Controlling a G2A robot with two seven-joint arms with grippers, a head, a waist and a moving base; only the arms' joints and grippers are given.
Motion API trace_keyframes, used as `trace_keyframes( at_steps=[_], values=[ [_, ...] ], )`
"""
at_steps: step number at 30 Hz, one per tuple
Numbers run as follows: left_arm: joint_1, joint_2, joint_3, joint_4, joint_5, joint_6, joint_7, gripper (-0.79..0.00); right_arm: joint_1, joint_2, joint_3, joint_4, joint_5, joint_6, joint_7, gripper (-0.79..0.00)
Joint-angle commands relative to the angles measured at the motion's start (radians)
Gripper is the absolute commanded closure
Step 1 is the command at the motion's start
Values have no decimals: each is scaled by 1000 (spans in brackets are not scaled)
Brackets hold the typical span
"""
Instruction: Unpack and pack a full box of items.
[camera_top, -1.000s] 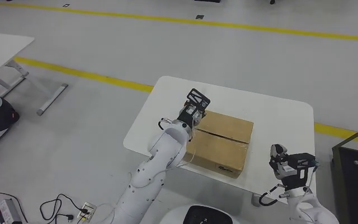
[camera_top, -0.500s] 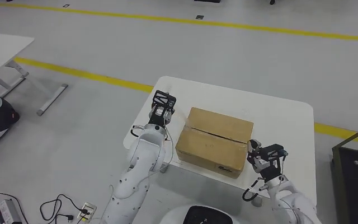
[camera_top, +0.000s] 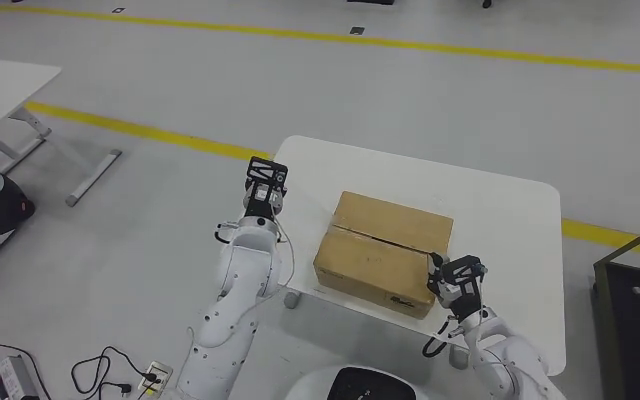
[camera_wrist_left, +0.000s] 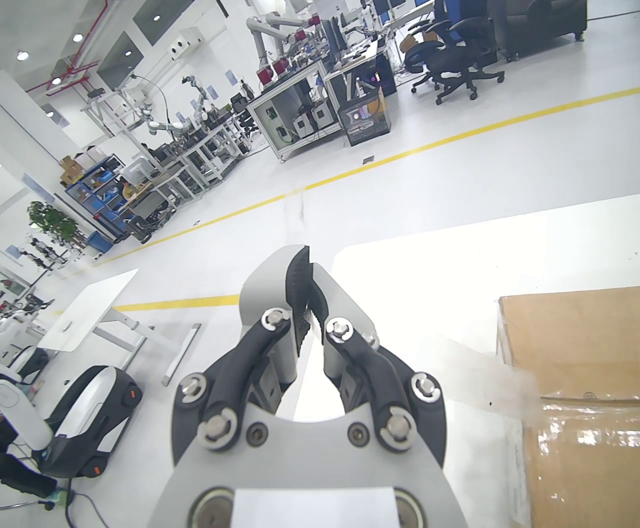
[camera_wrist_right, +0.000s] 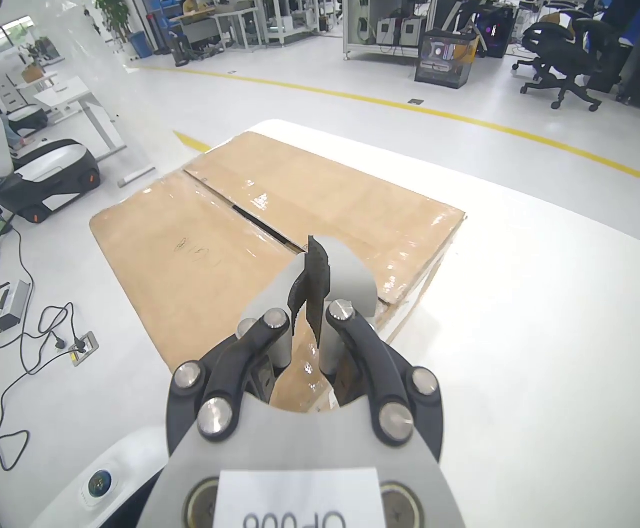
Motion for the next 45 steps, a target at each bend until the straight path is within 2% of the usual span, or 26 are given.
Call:
trace_keyframes(
  at_steps=[1, 28, 29, 30, 31, 38, 45],
  values=[
    [-10, 1, -3, 13, 3, -1, 1, 0, 0, 0, -1, 2, 0, 1, 3, 0],
    [-57, 6, -67, 167, 29, 49, 6, 0, 20, -5, -25, 40, -7, 12, 18, 0],
    [-59, 6, -69, 172, 30, 58, 12, -135, 20, -5, -26, 41, -7, 12, 19, 0],
    [-60, 6, -69, 181, 31, 65, 14, -376, 21, -5, -26, 42, -6, 11, 19, 0],
    [-61, 6, -71, 188, 31, 70, 11, -785, 21, -6, -26, 43, -5, 11, 20, 0],
    [-64, 5, -83, 207, 19, 97, 4, -785, 23, -6, -26, 47, -11, 16, 21, 0],
    [-67, 8, -131, 210, 0, 123, -10, -785, 28, -7, -28, 56, -9, 15, 24, 0]
  ],
)
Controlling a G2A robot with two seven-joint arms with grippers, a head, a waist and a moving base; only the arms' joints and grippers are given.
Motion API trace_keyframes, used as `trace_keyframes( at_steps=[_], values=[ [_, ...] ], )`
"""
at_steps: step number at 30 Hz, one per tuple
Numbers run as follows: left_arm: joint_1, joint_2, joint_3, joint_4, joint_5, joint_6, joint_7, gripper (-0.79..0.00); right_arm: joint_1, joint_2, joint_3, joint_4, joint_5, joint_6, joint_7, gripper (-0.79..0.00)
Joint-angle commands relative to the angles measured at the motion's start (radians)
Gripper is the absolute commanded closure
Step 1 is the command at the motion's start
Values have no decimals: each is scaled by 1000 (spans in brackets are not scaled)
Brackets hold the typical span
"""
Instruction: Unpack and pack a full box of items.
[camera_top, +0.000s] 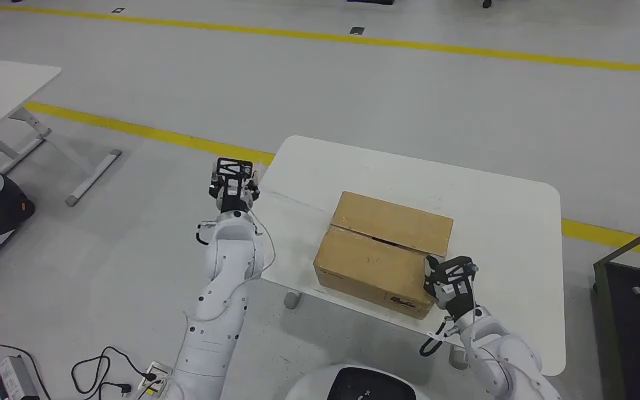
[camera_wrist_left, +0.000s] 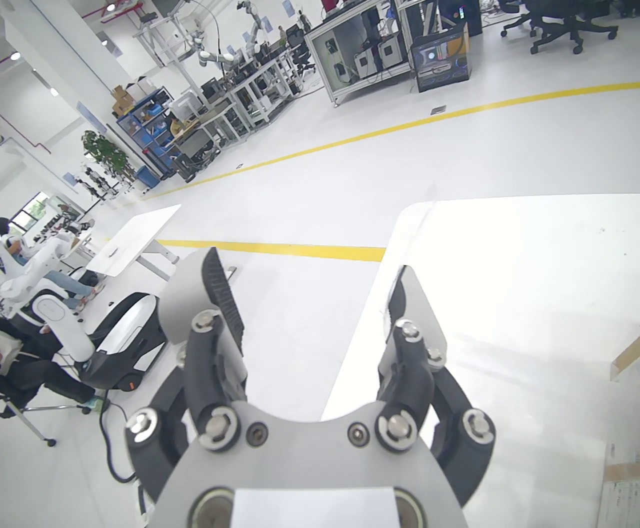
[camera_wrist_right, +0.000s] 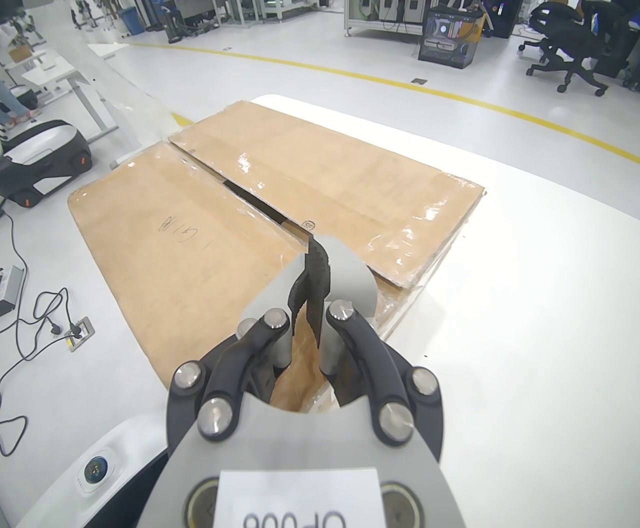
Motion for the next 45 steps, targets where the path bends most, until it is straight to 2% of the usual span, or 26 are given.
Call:
trace_keyframes(
  at_steps=[1, 14, 18, 22, 29, 32, 36, 39, 45],
  values=[
    [-1, 1, -17, -1, -1, 8, -4, -785, 2, 0, -1, 3, 1, 0, 1, 0],
    [-7, 1, -102, -11, -171, 50, 23, -785, 12, -2, -2, 19, 4, 0, 6, 0],
    [-5, 2, -105, -13, -169, 48, 31, -785, 13, -2, -2, 18, 8, 1, 8, 0],
    [22, 1, -66, -51, -182, -10, 46, -785, 4, -1, 8, -8, 16, 0, -5, 0],
    [109, -10, 105, -168, -190, -131, 41, -785, -51, 15, 86, -113, 34, -1, -21, 0],
    [129, -13, 190, -208, -172, -201, 17, -785, -82, 26, 139, -150, 28, 3, -21, 0],
    [135, -20, 300, -235, -226, -296, -49, -785, -122, 38, 210, -189, 17, 12, -25, 0],
    [126, -24, 384, -231, -244, -371, -74, -785, -154, 48, 262, -213, 1, 19, -25, 0],
    [58, -37, 503, -154, -338, -441, -94, -785, -208, 61, 322, -241, -34, 11, -29, 0]
  ],
)
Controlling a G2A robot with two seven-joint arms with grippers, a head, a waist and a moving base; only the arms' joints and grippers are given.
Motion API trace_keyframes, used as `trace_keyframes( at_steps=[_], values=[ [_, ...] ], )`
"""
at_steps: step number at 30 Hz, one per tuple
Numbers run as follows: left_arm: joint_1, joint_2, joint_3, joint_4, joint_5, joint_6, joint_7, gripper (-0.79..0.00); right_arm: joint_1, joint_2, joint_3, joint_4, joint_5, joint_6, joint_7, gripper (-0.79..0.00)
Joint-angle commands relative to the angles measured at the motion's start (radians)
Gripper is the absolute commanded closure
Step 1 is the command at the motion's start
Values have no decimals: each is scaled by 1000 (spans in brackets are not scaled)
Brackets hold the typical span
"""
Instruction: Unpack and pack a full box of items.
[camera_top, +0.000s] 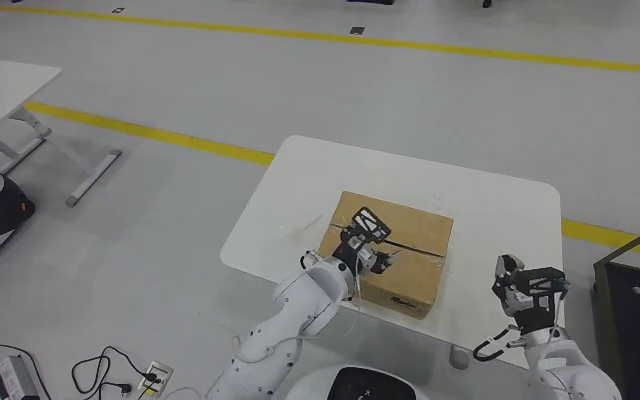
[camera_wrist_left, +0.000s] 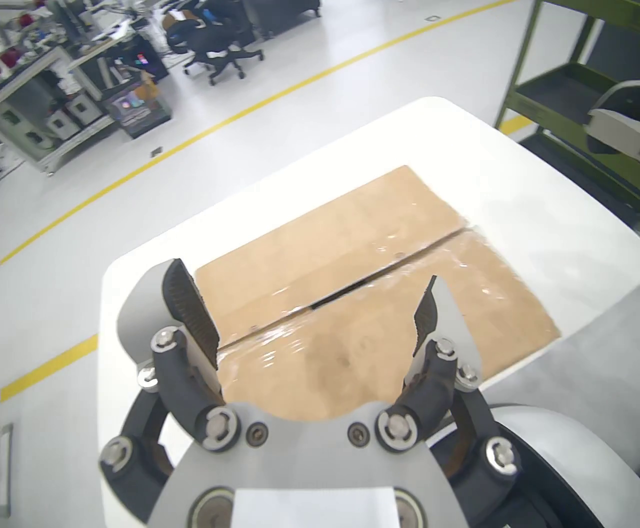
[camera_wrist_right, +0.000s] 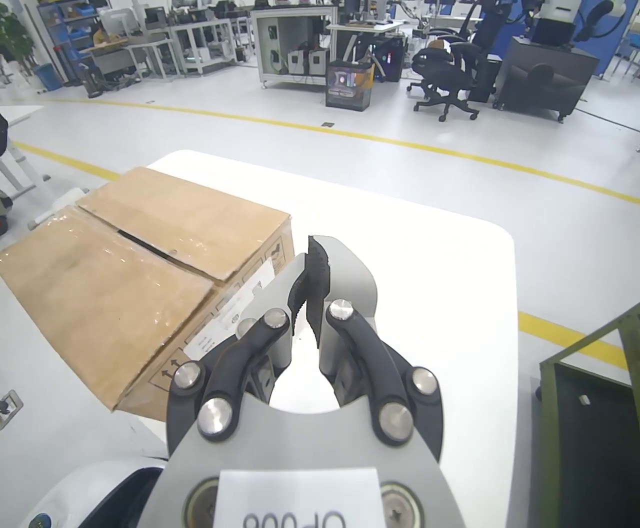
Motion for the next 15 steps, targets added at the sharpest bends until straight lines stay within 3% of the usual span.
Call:
trace_keyframes(
  at_steps=[1, 12, 15],
  values=[
    [-11, -3, 16, 12, -32, -3, -6, -785, -14, 3, 11, -4, -7, -9, -5, 0],
    [-11, -3, 16, 12, -32, -3, -6, -785, -80, 8, 42, -14, -1, 35, -26, 0],
    [-52, 9, 42, 37, 171, -74, 2, -785, -97, 8, 45, -20, -2, 47, -30, 0]
  ],
)
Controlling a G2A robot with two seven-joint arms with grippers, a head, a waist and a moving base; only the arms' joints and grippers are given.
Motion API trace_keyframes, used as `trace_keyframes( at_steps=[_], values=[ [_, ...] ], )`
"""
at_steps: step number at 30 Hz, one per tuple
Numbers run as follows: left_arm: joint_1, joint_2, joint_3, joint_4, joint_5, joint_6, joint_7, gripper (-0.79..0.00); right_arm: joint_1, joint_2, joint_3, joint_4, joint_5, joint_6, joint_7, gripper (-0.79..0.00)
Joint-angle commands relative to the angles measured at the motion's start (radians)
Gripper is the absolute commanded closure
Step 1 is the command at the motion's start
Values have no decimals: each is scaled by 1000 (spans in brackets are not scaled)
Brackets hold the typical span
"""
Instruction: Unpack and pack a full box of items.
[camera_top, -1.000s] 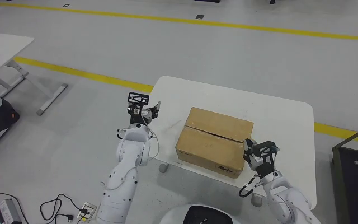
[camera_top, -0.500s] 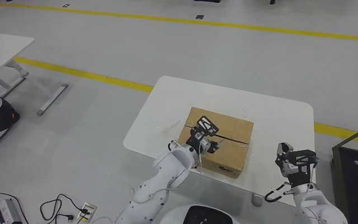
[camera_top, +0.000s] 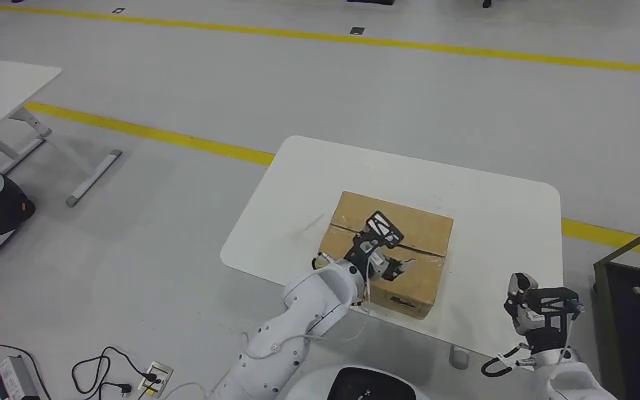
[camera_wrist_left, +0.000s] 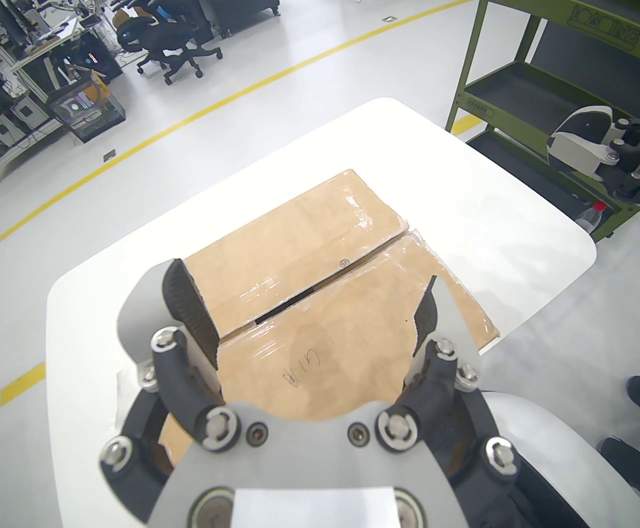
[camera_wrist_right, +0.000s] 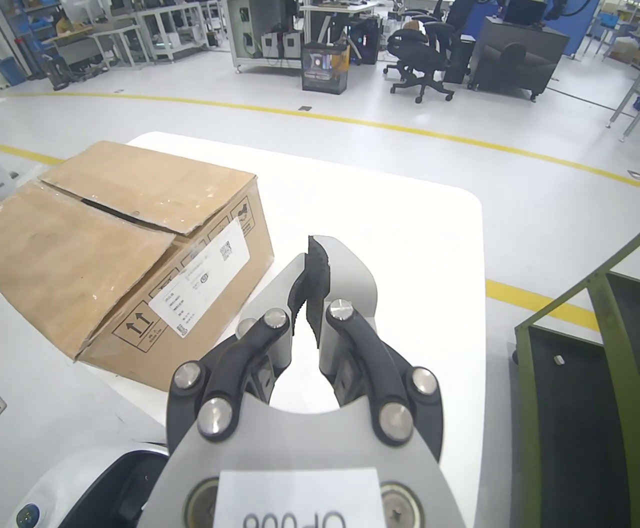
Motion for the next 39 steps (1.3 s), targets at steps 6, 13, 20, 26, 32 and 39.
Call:
trace_keyframes(
  at_steps=[6, 13, 20, 26, 32, 39],
  values=[
    [-151, 10, 79, 116, 397, -153, -50, -785, -32, 1, 10, -14, 3, 24, -3, 0],
    [-265, 14, 149, 240, 571, -288, -46, -785, -52, 1, 18, -33, 27, 46, -5, 0],
    [-295, 15, 175, 336, 669, -246, 0, -785, -60, 1, 26, -44, 36, 61, 1, 0],
    [-319, 14, 193, 396, 733, -206, 47, -785, -64, 1, 28, -47, 38, 71, 6, 0],
    [-337, 13, 209, 430, 803, -171, 70, -720, -62, 1, 25, -50, 37, 75, 8, 0],
    [-339, 12, 203, 440, 814, -134, 107, 0, -60, 1, 18, -47, 33, 80, 11, 0]
  ],
)
